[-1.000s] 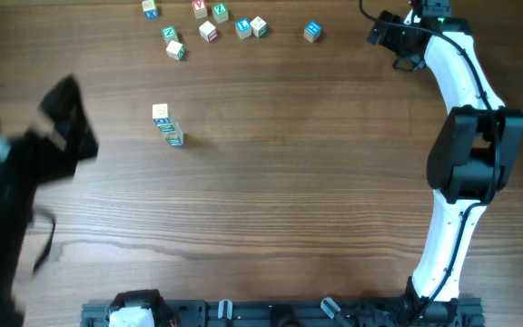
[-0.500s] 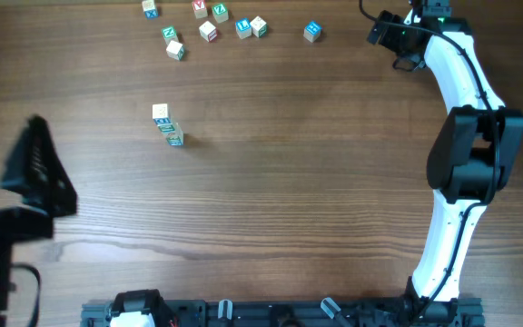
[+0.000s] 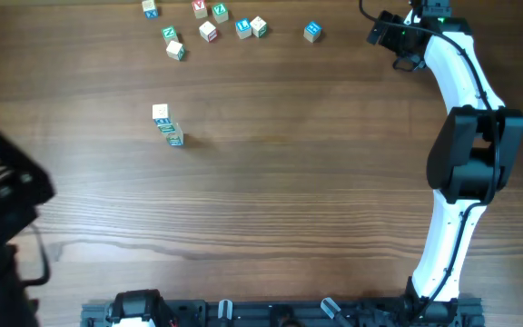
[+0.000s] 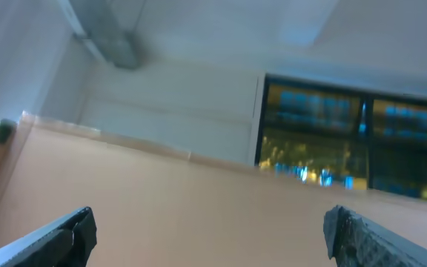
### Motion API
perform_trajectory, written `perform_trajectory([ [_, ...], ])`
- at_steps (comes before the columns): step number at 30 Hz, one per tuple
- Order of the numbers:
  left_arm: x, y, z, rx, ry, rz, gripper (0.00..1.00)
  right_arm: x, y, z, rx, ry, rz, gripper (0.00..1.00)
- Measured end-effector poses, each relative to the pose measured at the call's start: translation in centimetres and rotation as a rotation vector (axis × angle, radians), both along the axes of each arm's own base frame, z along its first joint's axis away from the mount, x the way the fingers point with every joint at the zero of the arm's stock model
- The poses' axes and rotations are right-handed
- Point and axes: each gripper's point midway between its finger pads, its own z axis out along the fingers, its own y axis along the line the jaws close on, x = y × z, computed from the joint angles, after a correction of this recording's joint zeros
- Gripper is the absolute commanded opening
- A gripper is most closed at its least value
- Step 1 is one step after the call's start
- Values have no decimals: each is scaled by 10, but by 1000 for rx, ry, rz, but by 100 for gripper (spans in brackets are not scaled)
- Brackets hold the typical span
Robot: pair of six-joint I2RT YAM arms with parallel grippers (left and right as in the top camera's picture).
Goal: Form a tower
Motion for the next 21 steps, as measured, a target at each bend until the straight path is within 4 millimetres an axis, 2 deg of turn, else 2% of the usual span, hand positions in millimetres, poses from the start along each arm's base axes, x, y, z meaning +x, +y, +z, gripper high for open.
perform_trajectory([
  [1,4,0,-13,-1,21,0,100,0,0,0,0,0,0,100],
  [2,3,0,-34,-1,21,0,100,0,0,0,0,0,0,100],
  [3,-4,0,-41,1,-6,0,100,0,0,0,0,-1,0,100],
  [5,-21,-1,-72,3,-46,0,100,0,0,0,0,0,0,100],
  [7,-33,-2,-89,5,-72,0,100,0,0,0,0,0,0,100],
  [10,-41,-3,-131,5,-70,0,100,0,0,0,0,-1,0,100],
  [12,-42,-3,-147,6,-81,0,100,0,0,0,0,0,0,100],
  [14,-49,-3,-149,12,-171,0,100,0,0,0,0,0,0,100],
  [16,-43,-3,-157,12,-170,0,100,0,0,0,0,0,0,100],
  [21,-6,0,-200,4,-57,0,100,0,0,0,0,0,0,100],
])
